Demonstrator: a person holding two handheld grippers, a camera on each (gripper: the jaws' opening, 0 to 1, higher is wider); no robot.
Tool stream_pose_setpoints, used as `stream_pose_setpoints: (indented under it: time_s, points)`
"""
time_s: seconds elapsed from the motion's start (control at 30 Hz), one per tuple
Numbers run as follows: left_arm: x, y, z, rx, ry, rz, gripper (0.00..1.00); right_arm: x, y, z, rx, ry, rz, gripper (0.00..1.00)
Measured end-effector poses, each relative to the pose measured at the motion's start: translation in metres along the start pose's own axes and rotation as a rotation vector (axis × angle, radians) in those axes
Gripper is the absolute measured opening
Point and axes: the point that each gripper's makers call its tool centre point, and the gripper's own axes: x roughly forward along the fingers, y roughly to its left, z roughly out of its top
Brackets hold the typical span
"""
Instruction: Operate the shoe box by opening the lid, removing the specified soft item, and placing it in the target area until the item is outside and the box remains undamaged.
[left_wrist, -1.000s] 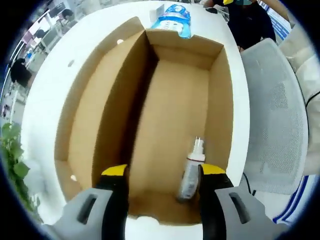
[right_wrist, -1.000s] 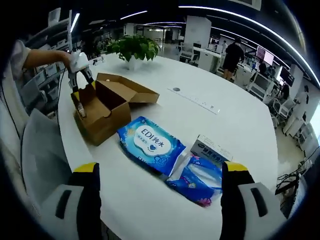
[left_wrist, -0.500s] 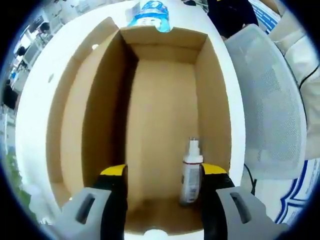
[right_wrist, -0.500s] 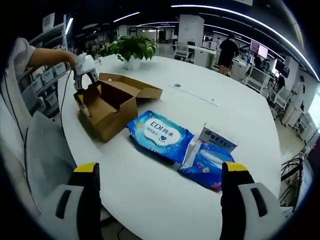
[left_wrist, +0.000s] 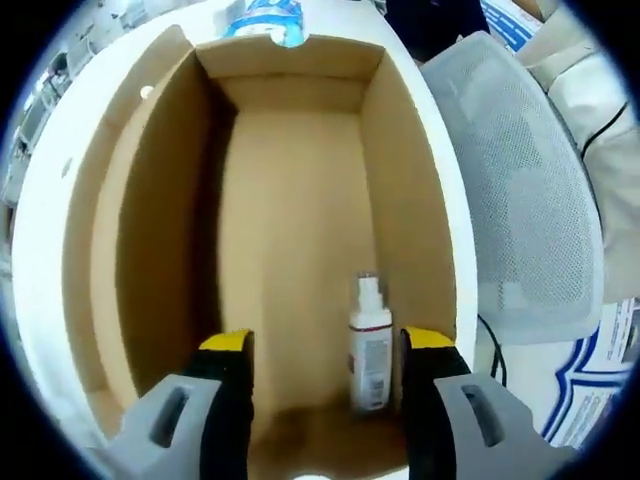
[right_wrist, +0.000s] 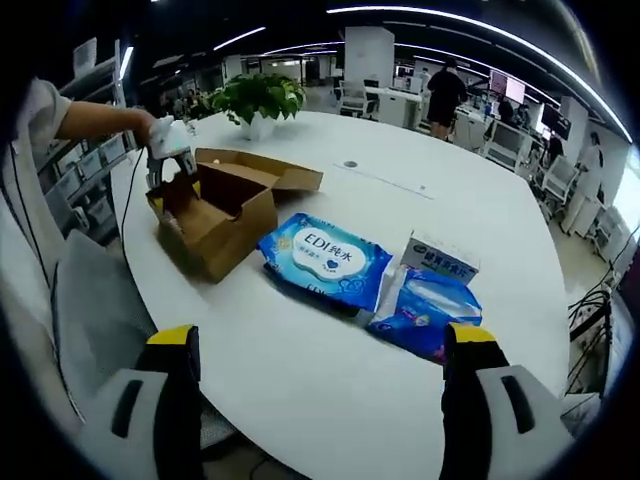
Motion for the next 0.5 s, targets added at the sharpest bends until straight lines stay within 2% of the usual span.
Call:
stream_pose_setpoints:
  time_s: [0.23, 0.5]
  points:
    - [0.0058, -0.0017, -0.0026, -0.001, 0.005, -0.007, 0.55, 0.0002, -0.0013, -0.0035, 0.015, 0.004, -0.007, 0.96]
    - [0.0084, 0.0011, -0.0008, -0.013, -0.019, 0.016, 0.57, 0.0017, -0.0025, -0.0057, 0.018, 0.012, -0.007, 0.96]
